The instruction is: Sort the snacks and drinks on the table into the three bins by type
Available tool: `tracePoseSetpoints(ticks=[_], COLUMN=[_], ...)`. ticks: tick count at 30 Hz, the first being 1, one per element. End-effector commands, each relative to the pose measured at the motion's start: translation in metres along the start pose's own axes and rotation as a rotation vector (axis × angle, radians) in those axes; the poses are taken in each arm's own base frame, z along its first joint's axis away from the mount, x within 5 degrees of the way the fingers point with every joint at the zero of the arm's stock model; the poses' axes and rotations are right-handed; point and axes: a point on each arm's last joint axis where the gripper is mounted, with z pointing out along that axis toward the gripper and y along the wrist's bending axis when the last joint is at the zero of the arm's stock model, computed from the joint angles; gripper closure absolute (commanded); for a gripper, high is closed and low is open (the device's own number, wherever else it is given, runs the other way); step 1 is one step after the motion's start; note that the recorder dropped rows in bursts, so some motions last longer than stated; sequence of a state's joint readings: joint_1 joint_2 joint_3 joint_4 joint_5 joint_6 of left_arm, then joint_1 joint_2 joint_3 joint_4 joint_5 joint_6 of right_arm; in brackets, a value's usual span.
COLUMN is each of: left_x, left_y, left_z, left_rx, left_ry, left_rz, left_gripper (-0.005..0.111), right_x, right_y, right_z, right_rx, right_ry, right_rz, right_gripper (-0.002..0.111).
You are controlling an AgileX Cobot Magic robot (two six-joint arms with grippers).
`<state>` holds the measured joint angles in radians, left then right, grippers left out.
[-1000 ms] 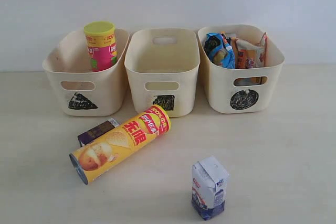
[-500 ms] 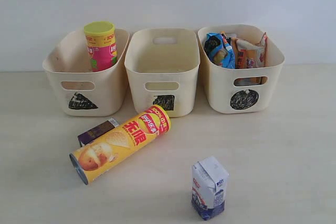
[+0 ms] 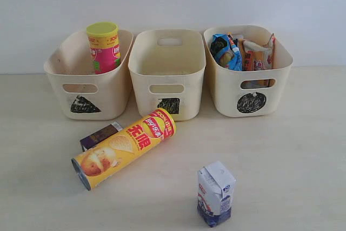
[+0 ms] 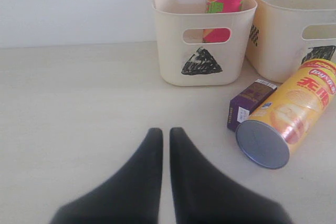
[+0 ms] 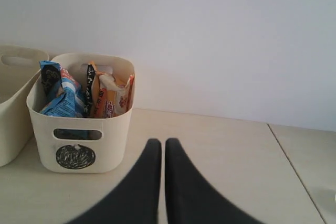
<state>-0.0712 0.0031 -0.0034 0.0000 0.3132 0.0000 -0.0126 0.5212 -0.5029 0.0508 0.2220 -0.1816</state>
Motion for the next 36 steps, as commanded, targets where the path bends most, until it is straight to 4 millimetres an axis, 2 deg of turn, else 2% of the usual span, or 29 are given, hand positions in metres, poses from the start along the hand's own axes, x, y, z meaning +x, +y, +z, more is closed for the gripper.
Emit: tracePoseSetpoints(ticks=[1, 11, 15, 19, 29, 34, 36], left_x=[0.0, 0.0, 0.0, 0.0, 0.0, 0.0, 0.0], left_y=[0.0, 0.0, 0.0, 0.0, 0.0, 0.0, 0.0], left_z=[0.0, 0.0, 0.0, 0.0, 0.0, 0.0, 0.0], left_rx=[0.0, 0.0, 0.0, 0.0, 0.0, 0.0, 0.0], left_ry=[-0.005, -0.005, -0.005, -0.005, -0.005, -0.005, -0.005], left_rz=[-0.017, -0.017, -0.017, -0.017, -0.017, -0.017, -0.017], left_gripper=[0.103, 0.103, 0.103, 0.103, 0.103, 0.103, 0.103], right_x=[0.014, 0.076, 0.094, 0.105, 0.116, 0.134, 0.134], right_y=[0.001, 0.009, 0.012, 0.014, 0.016, 0.018, 0.018], right_z=[-0.011, -0.029, -0.037, -0.044, -0.042, -0.037, -0.037], right_rx=[0.01, 0.026, 0.03, 0.03, 0.014, 0.01, 0.011], right_ry=[-0.023, -0.105, -0.147, -0.182, -0.08, -0.034, -0.034], right_rz=[0.006, 0.022, 0.036, 0.067, 0.084, 0.126, 0.13], right_gripper=[0.108, 0.108, 0.108, 0.108, 0.108, 0.108, 0.108])
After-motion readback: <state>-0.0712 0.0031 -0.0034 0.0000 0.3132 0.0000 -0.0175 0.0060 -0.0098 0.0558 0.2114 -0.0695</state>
